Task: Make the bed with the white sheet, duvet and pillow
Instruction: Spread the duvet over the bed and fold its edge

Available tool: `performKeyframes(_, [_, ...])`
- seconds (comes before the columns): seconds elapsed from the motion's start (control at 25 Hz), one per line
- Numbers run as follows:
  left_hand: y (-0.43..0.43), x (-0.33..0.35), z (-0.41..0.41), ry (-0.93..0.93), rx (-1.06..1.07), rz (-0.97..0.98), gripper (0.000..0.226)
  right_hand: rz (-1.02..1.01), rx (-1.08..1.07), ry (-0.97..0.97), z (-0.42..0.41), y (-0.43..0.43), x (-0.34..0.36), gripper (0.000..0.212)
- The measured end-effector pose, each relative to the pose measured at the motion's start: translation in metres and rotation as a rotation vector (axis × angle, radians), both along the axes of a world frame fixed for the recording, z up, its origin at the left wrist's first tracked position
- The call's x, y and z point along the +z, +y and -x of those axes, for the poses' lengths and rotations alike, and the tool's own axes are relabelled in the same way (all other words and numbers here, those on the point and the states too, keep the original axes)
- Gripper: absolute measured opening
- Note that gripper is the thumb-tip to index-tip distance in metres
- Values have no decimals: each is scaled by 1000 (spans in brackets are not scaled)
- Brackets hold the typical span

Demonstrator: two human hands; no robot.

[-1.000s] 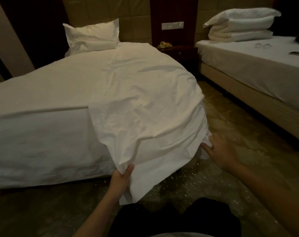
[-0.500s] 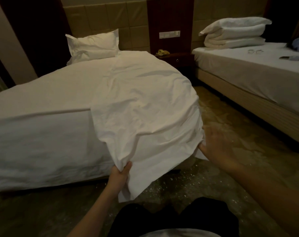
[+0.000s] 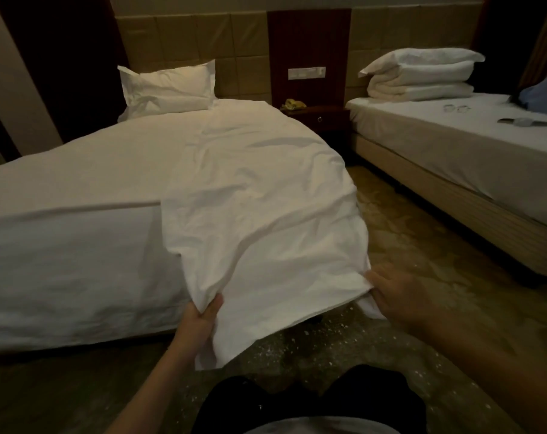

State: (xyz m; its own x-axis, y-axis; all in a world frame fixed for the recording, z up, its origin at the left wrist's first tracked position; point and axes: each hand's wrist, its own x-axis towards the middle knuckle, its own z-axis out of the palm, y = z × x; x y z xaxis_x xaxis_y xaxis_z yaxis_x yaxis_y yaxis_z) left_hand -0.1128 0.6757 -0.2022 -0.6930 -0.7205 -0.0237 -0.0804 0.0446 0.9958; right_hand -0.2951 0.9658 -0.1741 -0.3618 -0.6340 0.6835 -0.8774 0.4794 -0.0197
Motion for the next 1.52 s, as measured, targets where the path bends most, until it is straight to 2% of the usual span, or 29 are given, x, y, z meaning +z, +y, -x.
performKeyframes(0.16, [-5, 32, -31, 110, 25, 153, 28, 262, 77, 29, -58, 6, 11, 31])
performKeyframes(0.32, [-11, 46, -49, 106, -19, 324, 15, 340, 156, 27, -77, 12, -6, 51])
performKeyframes(0.36, [-12, 44, -50, 91, -24, 324, 16, 324, 147, 10, -72, 11, -16, 47])
performKeyframes(0.44, [-16, 37, -50, 72, 3, 281, 23, 312, 42, -79, -56, 3, -33, 22])
performKeyframes(0.52, [-20, 34, -51, 75, 33, 208, 25, 327, -153, -346, -45, -10, -44, 5])
performKeyframes(0.56, [-22, 35, -51, 88, 42, 167, 23, 320, -170, -510, -39, -18, -48, 4])
performKeyframes(0.68, [-32, 43, -47, 113, 57, 136, 17, 403, 54, -931, -35, -36, -52, 4])
performKeyframes(0.76, [-42, 40, -45, 70, 51, 161, 18, 566, 141, -1074, -35, -37, -52, 14])
performKeyframes(0.84, [-48, 29, -43, 6, 41, 177, 20, 585, 130, -1008, -32, -28, -60, 19])
performKeyframes(0.96, [-48, 8, -37, -63, 55, 139, 38, 162, -46, -612, -21, -14, -75, 24])
performKeyframes(1.0, [-46, 2, -35, -75, 61, 110, 42, 28, -121, -553, -18, -14, -77, 29])
performKeyframes(1.08, [-43, -5, -32, -94, 68, 51, 43, -56, -256, -520, -14, -19, -77, 40])
performKeyframes(1.32, [-34, -2, -32, -97, 83, 43, 41, 45, -323, -557, -21, -25, -64, 12])
performKeyframes(1.36, [-30, 0, -34, -84, 74, 40, 40, 109, -292, -573, -28, -21, -64, 14])
performKeyframes(1.44, [-22, 6, -43, -53, 56, 74, 37, 373, -197, -570, -48, -14, -56, 23])
performKeyframes(1.52, [-15, 18, -56, 23, 69, 158, 34, 601, -123, -364, -68, -4, -34, 17])
